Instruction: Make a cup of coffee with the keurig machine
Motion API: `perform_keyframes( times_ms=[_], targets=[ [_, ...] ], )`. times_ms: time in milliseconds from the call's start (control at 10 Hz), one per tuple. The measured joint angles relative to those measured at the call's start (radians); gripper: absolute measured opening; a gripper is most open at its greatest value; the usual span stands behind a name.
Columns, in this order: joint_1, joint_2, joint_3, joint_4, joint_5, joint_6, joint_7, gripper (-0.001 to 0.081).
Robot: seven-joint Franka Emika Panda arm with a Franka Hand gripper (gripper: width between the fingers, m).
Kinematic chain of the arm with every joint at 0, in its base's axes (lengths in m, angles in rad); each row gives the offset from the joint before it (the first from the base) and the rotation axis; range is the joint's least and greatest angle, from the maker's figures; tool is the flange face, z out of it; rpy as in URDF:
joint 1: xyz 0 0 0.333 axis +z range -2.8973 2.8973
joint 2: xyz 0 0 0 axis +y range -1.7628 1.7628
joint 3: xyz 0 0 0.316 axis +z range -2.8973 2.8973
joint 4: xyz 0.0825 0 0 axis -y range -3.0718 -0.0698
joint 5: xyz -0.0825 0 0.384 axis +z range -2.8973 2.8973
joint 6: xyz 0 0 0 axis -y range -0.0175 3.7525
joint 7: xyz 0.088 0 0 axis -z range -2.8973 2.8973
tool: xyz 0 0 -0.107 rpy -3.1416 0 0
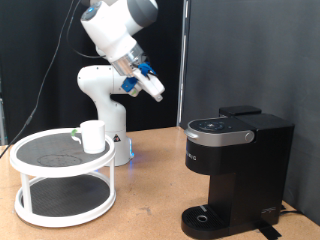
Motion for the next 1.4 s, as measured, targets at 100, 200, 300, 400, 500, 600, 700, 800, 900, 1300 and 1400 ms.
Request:
perform_keyframes(
  times_ms=[100, 200, 300, 400, 500, 600, 700, 800, 900, 1300, 1400],
  targets=[
    [-0.010, -0.023, -0.023, -0.006, -0.016, -0.043, -0.016, 0.0000],
    [-0.022, -0.050, -0.045, -0.015, -0.017, -0.057, -0.021, 0.0000],
    [-0.030, -0.095, -0.058, -0.040, -0.014, -0.058, -0.021, 0.0000],
    [-0.029, -0.092, -0.057, -0.041, -0.017, -0.062, -0.021, 0.0000],
    [-0.030, -0.092, -0.060, -0.041, -0.039, -0.091, -0.021, 0.0000],
    [-0.038, -0.098, -0.073, -0.044, -0.068, -0.128, -0.029, 0.0000],
    [-0.051, -0.110, -0.096, -0.052, -0.096, -0.168, -0.045, 0.0000],
    [-0.070, -0.126, -0.115, -0.059, -0.133, -0.188, -0.057, 0.0000],
    [-0.093, -0.144, -0.128, -0.068, -0.167, -0.186, -0.070, 0.0000],
    [-0.182, -0.206, -0.218, -0.079, -0.252, -0.213, -0.150, 0.0000],
    [-0.191, -0.220, -0.237, -0.078, -0.257, -0.229, -0.164, 0.0000]
  ],
)
